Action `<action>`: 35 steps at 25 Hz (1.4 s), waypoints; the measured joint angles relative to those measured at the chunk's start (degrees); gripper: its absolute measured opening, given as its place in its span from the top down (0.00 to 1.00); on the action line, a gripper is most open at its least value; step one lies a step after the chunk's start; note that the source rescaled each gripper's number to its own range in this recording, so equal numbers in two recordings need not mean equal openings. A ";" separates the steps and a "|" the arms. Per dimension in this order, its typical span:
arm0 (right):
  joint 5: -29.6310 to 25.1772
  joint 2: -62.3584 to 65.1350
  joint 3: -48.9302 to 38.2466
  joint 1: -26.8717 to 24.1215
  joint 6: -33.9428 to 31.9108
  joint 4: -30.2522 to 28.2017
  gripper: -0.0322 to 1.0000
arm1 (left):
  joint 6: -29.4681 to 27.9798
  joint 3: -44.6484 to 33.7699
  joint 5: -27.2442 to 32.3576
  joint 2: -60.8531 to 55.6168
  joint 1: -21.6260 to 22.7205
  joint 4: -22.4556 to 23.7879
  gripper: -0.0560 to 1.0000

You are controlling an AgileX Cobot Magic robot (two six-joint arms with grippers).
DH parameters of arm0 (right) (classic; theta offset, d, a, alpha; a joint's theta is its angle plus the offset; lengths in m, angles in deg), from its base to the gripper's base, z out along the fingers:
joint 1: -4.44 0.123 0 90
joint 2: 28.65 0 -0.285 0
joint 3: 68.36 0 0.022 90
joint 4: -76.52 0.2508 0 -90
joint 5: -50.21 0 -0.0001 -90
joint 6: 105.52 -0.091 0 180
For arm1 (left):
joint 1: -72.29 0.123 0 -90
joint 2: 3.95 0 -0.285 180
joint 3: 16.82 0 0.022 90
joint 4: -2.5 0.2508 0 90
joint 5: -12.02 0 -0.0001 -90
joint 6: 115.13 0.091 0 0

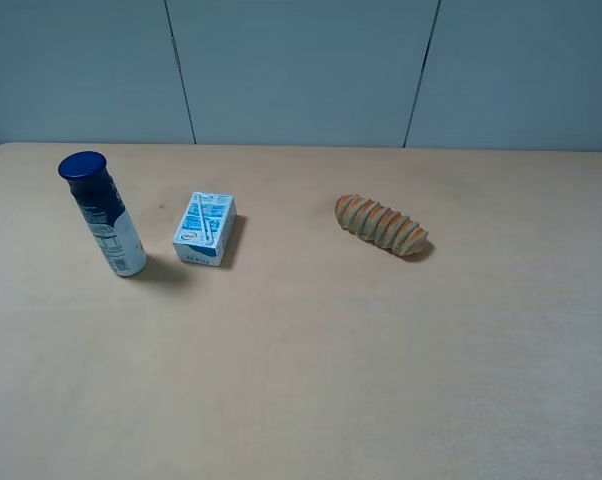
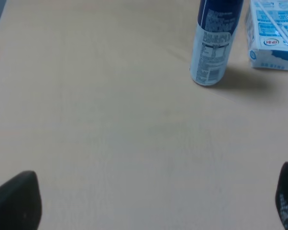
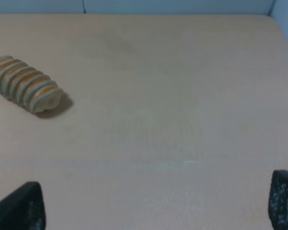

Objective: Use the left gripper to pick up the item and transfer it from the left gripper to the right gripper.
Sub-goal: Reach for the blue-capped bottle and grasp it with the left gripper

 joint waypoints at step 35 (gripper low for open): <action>0.00 0.00 0.00 0.00 0.00 0.00 0.00 | 0.00 0.00 0.05 0.00 0.00 0.23 0.04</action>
